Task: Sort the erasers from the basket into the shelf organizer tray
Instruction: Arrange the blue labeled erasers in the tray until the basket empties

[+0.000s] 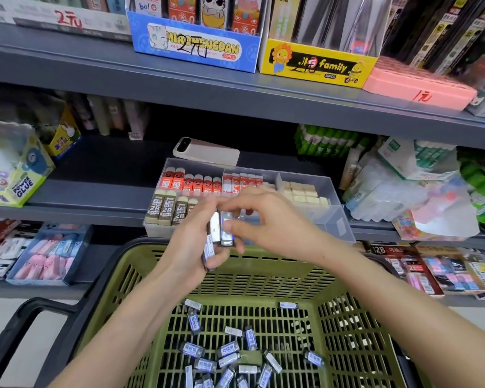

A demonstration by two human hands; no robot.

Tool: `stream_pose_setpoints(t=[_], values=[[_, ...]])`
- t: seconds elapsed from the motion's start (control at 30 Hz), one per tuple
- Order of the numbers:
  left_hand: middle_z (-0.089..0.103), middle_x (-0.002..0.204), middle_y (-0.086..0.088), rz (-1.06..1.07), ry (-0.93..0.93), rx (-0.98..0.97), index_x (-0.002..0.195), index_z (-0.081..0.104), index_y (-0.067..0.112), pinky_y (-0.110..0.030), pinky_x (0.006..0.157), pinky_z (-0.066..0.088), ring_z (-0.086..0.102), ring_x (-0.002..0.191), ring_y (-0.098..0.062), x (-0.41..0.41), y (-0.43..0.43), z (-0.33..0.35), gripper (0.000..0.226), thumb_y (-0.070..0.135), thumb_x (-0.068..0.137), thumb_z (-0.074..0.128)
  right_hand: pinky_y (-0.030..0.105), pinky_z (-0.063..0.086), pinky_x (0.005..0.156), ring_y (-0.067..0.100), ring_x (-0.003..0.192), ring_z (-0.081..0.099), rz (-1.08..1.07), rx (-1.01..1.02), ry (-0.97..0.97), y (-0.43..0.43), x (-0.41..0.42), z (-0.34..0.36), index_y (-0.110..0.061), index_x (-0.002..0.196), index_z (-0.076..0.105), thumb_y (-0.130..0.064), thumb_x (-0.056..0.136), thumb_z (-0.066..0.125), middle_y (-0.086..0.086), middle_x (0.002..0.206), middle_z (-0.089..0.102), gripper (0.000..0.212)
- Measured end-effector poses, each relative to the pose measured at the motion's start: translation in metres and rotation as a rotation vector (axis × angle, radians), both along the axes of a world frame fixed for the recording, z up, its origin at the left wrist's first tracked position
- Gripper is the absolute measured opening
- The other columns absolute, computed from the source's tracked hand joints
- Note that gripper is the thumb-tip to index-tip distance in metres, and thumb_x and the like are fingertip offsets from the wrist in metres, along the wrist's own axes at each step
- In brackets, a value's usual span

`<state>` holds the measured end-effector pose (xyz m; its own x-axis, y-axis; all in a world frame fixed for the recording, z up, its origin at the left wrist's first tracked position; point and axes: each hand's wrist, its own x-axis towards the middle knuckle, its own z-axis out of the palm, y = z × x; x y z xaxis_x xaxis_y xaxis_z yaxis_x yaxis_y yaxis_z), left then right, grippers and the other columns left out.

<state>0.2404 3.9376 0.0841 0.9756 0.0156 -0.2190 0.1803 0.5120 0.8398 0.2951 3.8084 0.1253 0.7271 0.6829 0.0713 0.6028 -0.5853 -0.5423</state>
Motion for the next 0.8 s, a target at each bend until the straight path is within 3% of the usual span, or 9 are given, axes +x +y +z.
stream_pose_setpoints(t=[0.13, 0.23, 0.33, 0.43, 0.53, 0.7, 0.8], values=[[0.067, 0.070, -0.014, 0.005, 0.048, 0.038, 0.102, 0.053, 0.006, -0.014, 0.026, 0.022, 0.062, 0.046, -0.023, 0.005, 0.002, 0.001, 0.042, 0.040, 0.099, 0.028, 0.008, 0.037, 0.070, -0.008, 0.070, 0.051, -0.009, 0.198, 0.254, -0.011, 0.009, 0.012, -0.017, 0.084, 0.066, -0.014, 0.079, 0.073, -0.003, 0.079, 0.066, 0.009], [0.068, 0.071, -0.017, 0.050, 0.057, 0.070, 0.097, 0.052, 0.004, -0.014, 0.027, 0.022, 0.058, 0.042, -0.022, 0.007, 0.009, 0.000, 0.041, 0.039, 0.099, 0.032, 0.010, 0.043, 0.063, 0.000, 0.060, 0.054, -0.204, 0.397, 0.371, -0.028, 0.031, 0.012, -0.017, 0.084, 0.066, -0.005, 0.076, 0.073, -0.006, 0.066, 0.062, 0.016], [0.061, 0.063, -0.014, 0.087, 0.048, 0.065, 0.094, 0.054, 0.003, -0.013, 0.028, 0.023, 0.051, 0.039, -0.019, 0.005, 0.014, -0.003, 0.038, 0.036, 0.099, 0.036, 0.019, 0.043, 0.066, 0.001, 0.060, 0.053, -0.352, 0.152, 0.190, -0.038, 0.049, -0.006, -0.020, 0.075, 0.069, -0.015, 0.072, 0.077, -0.010, 0.063, 0.062, 0.010], [0.058, 0.063, -0.013, 0.081, 0.026, 0.054, 0.094, 0.054, 0.003, -0.013, 0.029, 0.024, 0.050, 0.040, -0.019, 0.003, 0.015, -0.005, 0.036, 0.037, 0.097, 0.040, 0.027, 0.041, 0.076, 0.008, 0.072, 0.062, -0.341, -0.092, 0.019, -0.037, 0.053, -0.028, -0.026, 0.067, 0.069, -0.030, 0.068, 0.080, -0.009, 0.070, 0.069, 0.011], [0.057, 0.064, -0.014, 0.079, 0.016, 0.051, 0.092, 0.054, 0.003, -0.013, 0.029, 0.024, 0.049, 0.040, -0.019, 0.002, 0.015, -0.006, 0.038, 0.039, 0.091, 0.043, 0.025, 0.026, 0.066, 0.007, 0.069, 0.055, -0.322, -0.229, -0.176, -0.029, 0.051, -0.040, -0.026, 0.066, 0.072, -0.045, 0.069, 0.077, -0.011, 0.066, 0.068, 0.020], [0.057, 0.063, -0.012, 0.075, 0.027, 0.021, 0.090, 0.054, 0.004, -0.012, 0.030, 0.023, 0.049, 0.040, -0.018, 0.003, 0.018, -0.009, 0.037, 0.037, 0.097, 0.038, 0.019, 0.025, 0.049, 0.007, 0.062, 0.051, -0.358, -0.275, -0.249, -0.021, 0.051, -0.044, -0.028, 0.070, 0.074, -0.053, 0.074, 0.070, -0.013, 0.058, 0.058, 0.026], [0.057, 0.063, -0.012, 0.055, 0.030, -0.036, 0.090, 0.056, 0.005, -0.012, 0.030, 0.024, 0.048, 0.039, -0.016, 0.004, 0.018, -0.009, 0.038, 0.038, 0.095, 0.040, 0.023, 0.026, 0.060, 0.011, 0.069, 0.050, -0.329, -0.335, -0.304, -0.020, 0.049, -0.045, -0.028, 0.071, 0.073, -0.055, 0.076, 0.066, -0.014, 0.053, 0.046, 0.028]])
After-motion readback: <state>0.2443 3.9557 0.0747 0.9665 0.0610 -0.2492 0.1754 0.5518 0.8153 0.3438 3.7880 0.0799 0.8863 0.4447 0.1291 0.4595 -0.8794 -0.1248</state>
